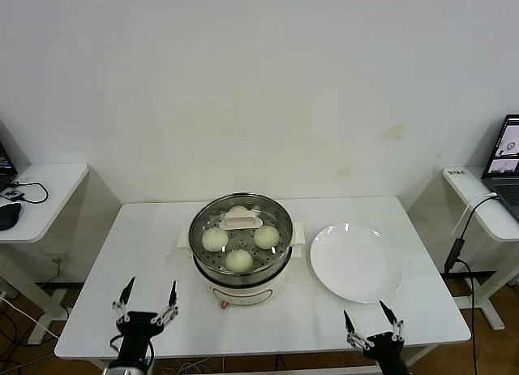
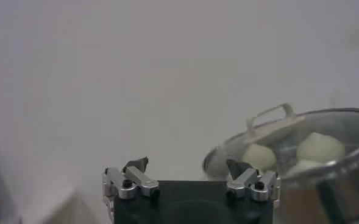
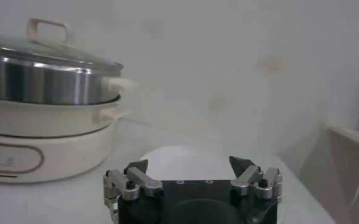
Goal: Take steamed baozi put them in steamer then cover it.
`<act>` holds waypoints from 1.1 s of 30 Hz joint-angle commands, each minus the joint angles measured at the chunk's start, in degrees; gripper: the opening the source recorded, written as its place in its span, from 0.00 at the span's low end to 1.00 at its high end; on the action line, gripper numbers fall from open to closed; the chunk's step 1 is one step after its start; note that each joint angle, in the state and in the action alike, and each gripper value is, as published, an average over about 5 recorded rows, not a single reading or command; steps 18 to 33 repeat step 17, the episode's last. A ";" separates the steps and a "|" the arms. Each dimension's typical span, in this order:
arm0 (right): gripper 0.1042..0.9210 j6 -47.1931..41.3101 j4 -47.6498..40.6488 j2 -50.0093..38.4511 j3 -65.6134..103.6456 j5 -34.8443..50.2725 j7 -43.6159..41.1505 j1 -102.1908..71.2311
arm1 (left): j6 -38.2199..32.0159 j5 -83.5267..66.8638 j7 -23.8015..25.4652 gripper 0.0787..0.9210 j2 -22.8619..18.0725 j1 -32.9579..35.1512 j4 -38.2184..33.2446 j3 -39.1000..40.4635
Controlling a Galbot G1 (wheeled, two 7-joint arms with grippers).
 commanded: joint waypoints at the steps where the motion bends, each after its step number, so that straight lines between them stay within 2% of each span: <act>1: 0.88 -1.84 3.46 -2.63 -2.31 4.83 0.48 -3.80 | -6.93 -9.27 -0.47 0.88 -0.21 6.78 3.97 -2.45; 15: 0.88 -3.17 3.65 -2.20 -2.79 4.35 1.74 -4.64 | -7.01 -5.82 0.88 0.88 -1.64 9.38 3.16 -1.62; 33: 0.88 -3.33 3.65 -2.17 -2.83 4.30 1.84 -4.61 | -7.00 -5.71 0.87 0.88 -1.64 9.45 3.16 -1.58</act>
